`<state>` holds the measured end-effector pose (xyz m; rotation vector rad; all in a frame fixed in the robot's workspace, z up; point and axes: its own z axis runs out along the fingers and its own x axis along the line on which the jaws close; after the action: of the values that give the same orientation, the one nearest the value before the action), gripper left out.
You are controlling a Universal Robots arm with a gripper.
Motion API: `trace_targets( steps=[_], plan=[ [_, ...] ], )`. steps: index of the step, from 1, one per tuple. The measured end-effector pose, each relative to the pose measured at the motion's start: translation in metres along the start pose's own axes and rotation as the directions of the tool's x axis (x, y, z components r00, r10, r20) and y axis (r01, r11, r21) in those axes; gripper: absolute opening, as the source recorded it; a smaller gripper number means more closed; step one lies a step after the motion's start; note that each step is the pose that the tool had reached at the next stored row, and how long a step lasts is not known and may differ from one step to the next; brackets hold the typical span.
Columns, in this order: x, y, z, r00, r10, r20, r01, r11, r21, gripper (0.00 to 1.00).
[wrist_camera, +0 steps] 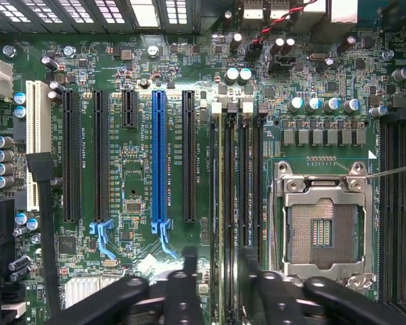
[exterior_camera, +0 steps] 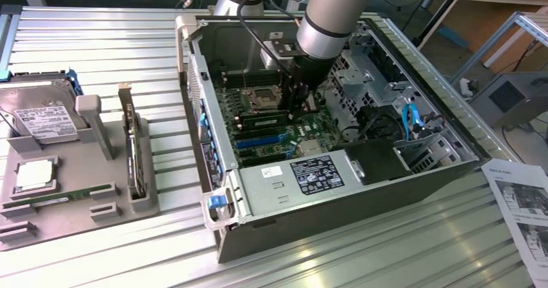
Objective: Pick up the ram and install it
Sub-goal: 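Insert the ram into the slot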
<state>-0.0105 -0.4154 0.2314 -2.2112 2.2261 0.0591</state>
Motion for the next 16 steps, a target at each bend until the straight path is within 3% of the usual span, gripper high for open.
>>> trace_targets(
  steps=[3, 4, 8, 16],
  plan=[
    [0.0, 0.0, 0.0, 1.0, 0.0, 0.0, 0.0, 1.0, 0.0, 0.5],
    [0.0, 0.0, 0.0, 1.0, 0.0, 0.0, 0.0, 1.0, 0.0, 0.56],
    [0.0, 0.0, -0.001, 1.0, 0.0, -0.0003, 0.0, 1.0, -0.0001, 0.56],
    [-0.001, 0.0004, -0.0178, 1.0, 0.0, -0.0001, 0.0, 1.0, 0.0, 0.56]
  ],
)
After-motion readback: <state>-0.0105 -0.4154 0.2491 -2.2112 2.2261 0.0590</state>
